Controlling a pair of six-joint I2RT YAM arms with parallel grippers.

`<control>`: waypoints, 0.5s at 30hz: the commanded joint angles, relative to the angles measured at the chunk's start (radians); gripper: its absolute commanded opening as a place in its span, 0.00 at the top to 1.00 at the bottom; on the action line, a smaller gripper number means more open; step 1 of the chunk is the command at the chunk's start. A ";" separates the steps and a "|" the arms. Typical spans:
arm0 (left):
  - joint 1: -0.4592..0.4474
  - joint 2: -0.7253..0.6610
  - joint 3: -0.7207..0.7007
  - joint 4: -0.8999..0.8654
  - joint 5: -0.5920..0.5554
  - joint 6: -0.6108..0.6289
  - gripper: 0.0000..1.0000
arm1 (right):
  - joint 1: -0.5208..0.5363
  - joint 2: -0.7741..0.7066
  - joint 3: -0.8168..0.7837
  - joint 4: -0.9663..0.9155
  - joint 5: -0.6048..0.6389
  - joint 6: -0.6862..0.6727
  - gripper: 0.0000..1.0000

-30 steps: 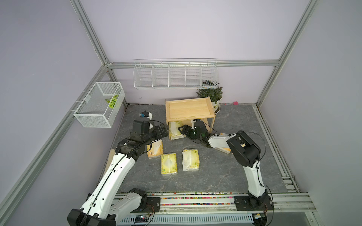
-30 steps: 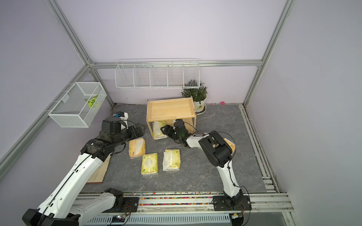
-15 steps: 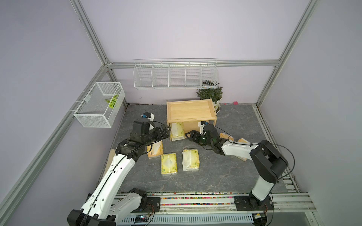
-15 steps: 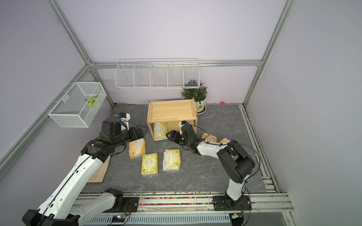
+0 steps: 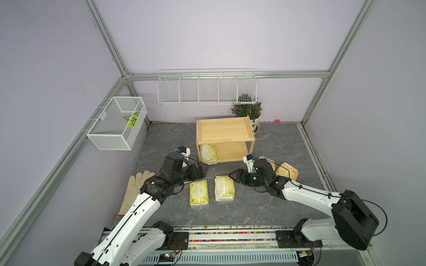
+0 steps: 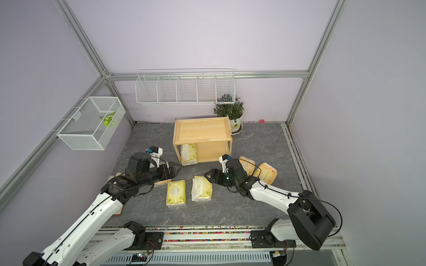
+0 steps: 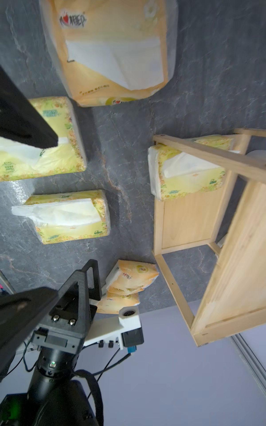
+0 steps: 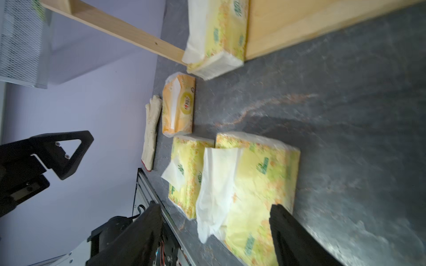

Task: Place the tissue boxes on the shelf by color
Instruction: Pick up the box of tissues from the center of the board.

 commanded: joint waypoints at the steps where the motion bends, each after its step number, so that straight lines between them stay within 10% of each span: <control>1: -0.072 0.009 -0.038 0.075 -0.014 -0.074 0.00 | 0.005 -0.053 -0.096 0.012 -0.010 0.048 0.21; 15: -0.274 0.208 -0.116 0.220 -0.038 -0.170 0.00 | 0.005 -0.093 -0.318 0.219 -0.067 0.173 0.21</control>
